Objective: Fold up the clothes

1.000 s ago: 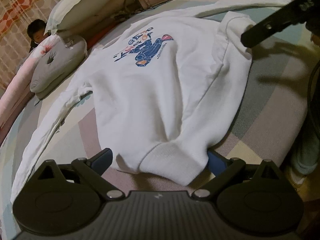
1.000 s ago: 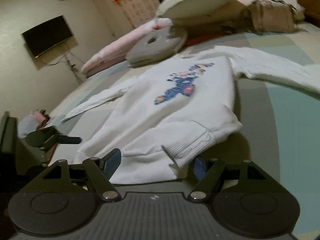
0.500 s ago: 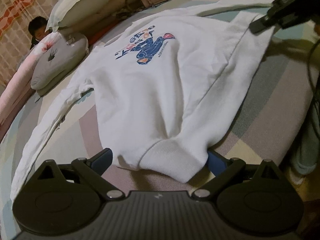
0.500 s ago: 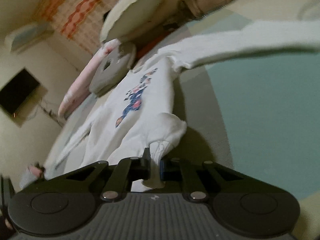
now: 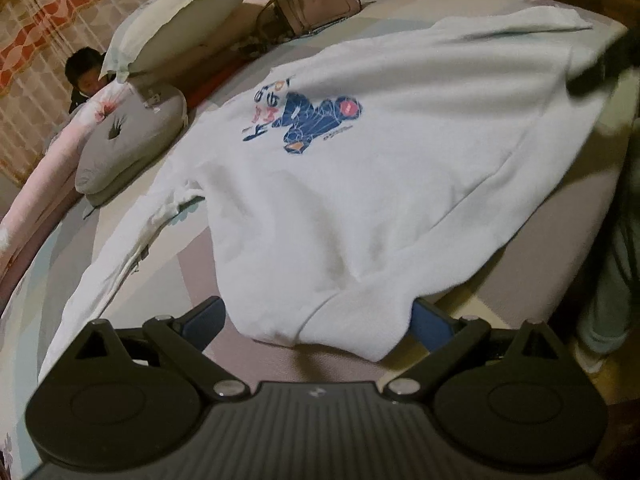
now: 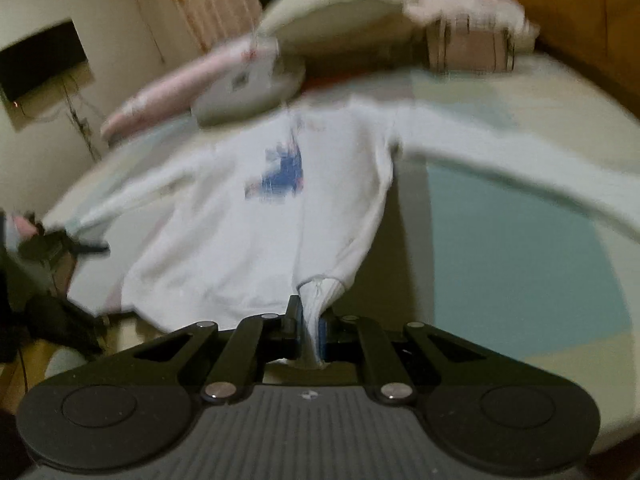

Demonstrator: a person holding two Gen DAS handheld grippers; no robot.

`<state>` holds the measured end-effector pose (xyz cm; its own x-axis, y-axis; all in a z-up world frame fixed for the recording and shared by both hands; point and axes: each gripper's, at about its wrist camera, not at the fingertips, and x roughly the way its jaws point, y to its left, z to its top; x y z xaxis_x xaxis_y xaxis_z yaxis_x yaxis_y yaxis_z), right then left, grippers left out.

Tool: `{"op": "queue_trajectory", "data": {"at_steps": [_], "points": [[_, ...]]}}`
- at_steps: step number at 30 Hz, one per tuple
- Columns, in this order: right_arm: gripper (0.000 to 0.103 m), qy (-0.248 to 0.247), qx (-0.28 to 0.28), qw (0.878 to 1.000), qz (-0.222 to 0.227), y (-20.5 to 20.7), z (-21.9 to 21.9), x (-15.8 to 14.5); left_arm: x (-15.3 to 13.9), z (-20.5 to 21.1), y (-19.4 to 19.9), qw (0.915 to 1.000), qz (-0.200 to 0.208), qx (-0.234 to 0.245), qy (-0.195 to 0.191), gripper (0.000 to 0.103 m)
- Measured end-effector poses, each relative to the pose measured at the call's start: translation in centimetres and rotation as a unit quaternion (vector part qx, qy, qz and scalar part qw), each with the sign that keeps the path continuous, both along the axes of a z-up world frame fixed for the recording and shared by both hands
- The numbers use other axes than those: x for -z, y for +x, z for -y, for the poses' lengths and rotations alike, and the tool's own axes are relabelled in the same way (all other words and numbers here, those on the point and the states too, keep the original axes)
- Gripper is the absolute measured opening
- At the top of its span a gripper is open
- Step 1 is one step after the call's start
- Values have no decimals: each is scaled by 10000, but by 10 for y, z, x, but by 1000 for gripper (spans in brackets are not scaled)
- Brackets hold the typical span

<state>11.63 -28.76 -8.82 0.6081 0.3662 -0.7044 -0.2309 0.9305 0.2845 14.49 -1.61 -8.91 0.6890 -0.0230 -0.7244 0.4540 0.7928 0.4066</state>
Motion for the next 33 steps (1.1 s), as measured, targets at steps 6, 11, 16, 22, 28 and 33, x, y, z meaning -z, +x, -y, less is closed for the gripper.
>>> {"op": "queue_trajectory", "data": {"at_steps": [6,11,16,22,28,33], "points": [[25,-435,670,9959,-417,-3,13,21,-6,-2,-4,10000,29,0,-32,98],[27,-529,1010,9935,-42,-18,27,1,-11,-5,-3,10000,17,-7,-58,98],[36,-610,608,9951,496,-26,7,-20,-25,-22,0,9973,-274,-182,-657,98],[46,-693,-788,9908,857,-15,-70,-26,-43,-62,14,9822,-599,-929,-1522,98],[65,-1089,-2172,9608,1338,-3,-173,-20,-55,-88,25,9723,-451,-1458,-1770,98],[64,-1436,-2944,9299,1675,-2,-238,-5,-50,-109,30,9615,-437,-1785,-2044,98]]}}
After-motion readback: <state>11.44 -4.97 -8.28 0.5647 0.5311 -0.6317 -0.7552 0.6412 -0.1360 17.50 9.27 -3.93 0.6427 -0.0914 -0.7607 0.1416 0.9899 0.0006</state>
